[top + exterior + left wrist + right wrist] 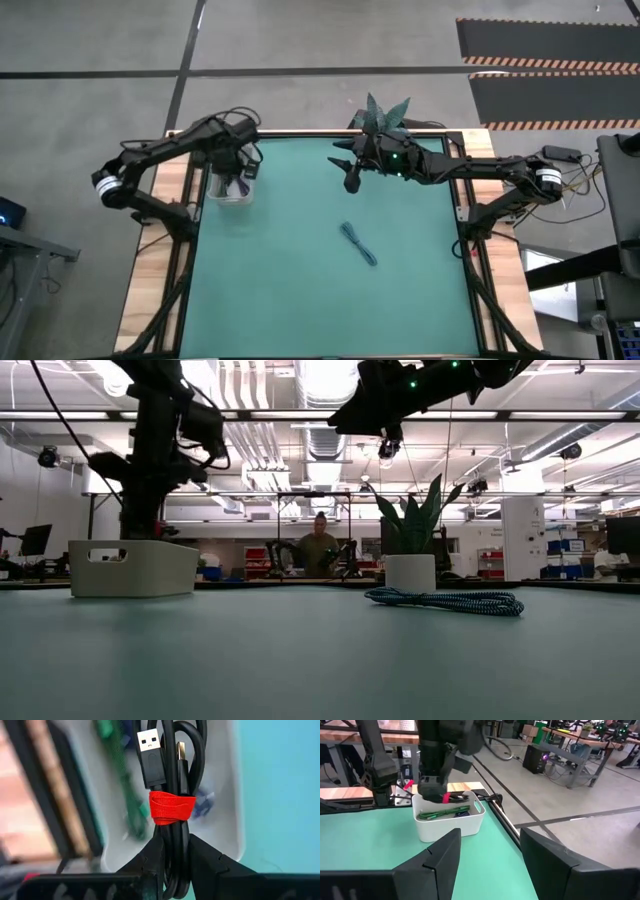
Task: Pick and place USB-C Cables
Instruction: Put the black usb cable into the gray bin
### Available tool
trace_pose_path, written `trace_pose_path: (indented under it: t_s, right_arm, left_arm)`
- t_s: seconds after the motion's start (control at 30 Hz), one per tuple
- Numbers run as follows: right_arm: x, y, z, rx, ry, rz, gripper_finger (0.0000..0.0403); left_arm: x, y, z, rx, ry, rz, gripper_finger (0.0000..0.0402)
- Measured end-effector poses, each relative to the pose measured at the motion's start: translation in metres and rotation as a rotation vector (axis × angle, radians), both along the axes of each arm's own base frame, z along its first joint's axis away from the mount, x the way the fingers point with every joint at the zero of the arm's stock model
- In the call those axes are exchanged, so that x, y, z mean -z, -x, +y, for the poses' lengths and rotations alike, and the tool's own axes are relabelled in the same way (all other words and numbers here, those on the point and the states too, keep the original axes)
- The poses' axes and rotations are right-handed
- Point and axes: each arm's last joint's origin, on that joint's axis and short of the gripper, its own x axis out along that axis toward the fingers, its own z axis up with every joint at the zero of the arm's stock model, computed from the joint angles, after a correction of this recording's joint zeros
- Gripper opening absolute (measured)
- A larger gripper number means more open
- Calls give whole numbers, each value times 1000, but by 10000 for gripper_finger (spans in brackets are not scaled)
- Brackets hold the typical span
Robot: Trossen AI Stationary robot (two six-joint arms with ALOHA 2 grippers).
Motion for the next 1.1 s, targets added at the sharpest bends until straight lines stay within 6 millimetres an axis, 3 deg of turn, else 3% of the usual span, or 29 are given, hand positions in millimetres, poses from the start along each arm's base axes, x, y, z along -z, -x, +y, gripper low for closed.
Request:
trace_pose_path:
  t_s: [1.1]
  right_arm:
    - [2,0,0,-3,11,28,196]
  left_arm:
    - [47,-10,35,-12,44,63,47]
